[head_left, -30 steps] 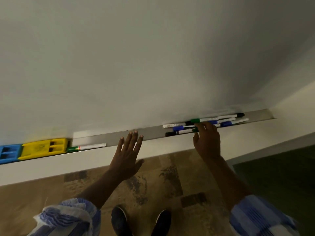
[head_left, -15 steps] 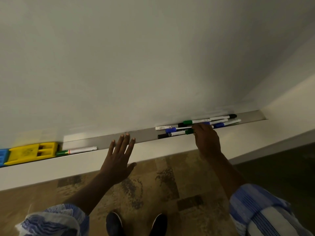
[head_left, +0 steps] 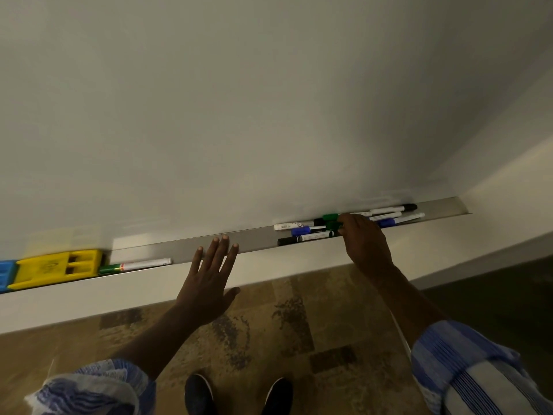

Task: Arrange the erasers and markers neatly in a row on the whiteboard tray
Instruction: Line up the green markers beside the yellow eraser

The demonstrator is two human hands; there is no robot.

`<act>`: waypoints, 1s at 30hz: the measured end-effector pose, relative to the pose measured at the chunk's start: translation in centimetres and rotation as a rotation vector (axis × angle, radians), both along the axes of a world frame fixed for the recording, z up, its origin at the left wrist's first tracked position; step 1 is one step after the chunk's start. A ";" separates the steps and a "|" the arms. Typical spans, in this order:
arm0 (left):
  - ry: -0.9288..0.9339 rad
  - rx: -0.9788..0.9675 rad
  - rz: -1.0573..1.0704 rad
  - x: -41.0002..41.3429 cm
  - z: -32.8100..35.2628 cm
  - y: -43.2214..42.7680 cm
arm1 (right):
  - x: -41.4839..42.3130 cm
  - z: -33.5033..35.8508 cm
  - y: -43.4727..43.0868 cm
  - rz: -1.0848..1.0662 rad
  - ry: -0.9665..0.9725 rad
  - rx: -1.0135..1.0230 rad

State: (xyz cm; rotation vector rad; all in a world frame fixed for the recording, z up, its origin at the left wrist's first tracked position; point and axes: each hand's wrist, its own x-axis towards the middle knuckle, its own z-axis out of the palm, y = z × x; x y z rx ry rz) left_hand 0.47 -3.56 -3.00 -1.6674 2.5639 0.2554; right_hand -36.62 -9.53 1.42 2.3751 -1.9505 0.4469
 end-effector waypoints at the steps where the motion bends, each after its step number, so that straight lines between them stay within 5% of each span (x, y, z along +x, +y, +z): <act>1: 0.006 -0.002 0.000 0.0 0.0 0.0 | 0.2 0.2 -0.1 -0.003 -0.024 -0.013; 9: 0.042 0.033 0.031 -0.8 0.7 0.0 | 3.3 2.8 0.0 -0.059 -0.399 -0.015; 14: 0.360 0.062 0.101 -4.1 3.1 -0.5 | 8.7 4.8 1.9 -0.032 -0.732 -0.040; 19: 0.744 -0.020 0.091 -8.2 7.9 -1.9 | 13.6 5.5 3.8 -0.193 -1.105 0.166; 24: 0.822 -0.126 0.059 -8.6 10.6 -3.1 | 15.5 5.7 4.5 -0.230 -1.491 0.351; 27: 0.759 -0.144 0.079 -7.4 10.7 -3.3 | 15.3 5.2 4.2 -0.189 -1.431 0.412; 30: 0.685 -0.166 0.092 -5.8 10.2 -3.1 | 13.0 4.5 3.5 -0.109 -1.010 0.256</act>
